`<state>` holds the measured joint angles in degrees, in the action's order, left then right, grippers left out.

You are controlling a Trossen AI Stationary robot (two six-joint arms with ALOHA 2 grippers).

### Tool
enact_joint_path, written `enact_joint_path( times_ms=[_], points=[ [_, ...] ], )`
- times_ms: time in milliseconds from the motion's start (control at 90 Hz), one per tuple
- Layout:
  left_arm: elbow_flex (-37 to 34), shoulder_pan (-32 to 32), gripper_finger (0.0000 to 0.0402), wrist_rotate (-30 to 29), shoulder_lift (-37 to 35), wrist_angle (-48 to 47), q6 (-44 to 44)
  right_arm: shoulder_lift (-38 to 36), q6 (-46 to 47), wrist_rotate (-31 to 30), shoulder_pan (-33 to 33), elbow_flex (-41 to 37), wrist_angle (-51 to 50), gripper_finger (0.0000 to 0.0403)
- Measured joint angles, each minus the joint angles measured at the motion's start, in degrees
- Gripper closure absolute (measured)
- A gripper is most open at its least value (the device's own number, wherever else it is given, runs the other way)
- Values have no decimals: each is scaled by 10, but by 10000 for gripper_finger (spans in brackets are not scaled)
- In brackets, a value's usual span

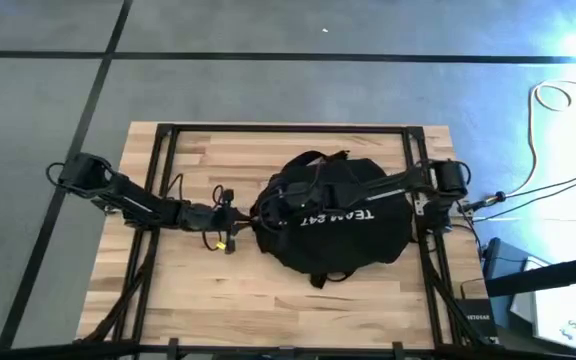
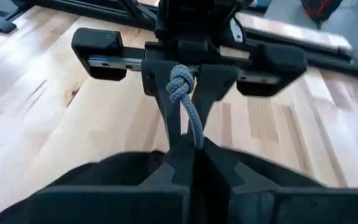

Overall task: Unpack backpack
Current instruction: Open the black backpack

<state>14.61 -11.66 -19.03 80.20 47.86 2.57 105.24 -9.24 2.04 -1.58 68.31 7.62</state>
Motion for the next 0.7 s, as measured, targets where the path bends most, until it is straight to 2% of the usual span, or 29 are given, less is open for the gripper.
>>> enact_joint_path(
  times_ms=[256, 478, 700],
  points=[
    [0, 0, 399, 5, 0, 9, -5, -36, 16, -8, -22, 0, -112, 403],
    [-1, -1, 400, 6, 0, 9, 4, -41, 38, -72, -57, 1, -194, 403],
    [-1, -1, 400, 6, 0, 9, 5, -54, 75, -89, -68, 1, -288, 403]
  ],
)
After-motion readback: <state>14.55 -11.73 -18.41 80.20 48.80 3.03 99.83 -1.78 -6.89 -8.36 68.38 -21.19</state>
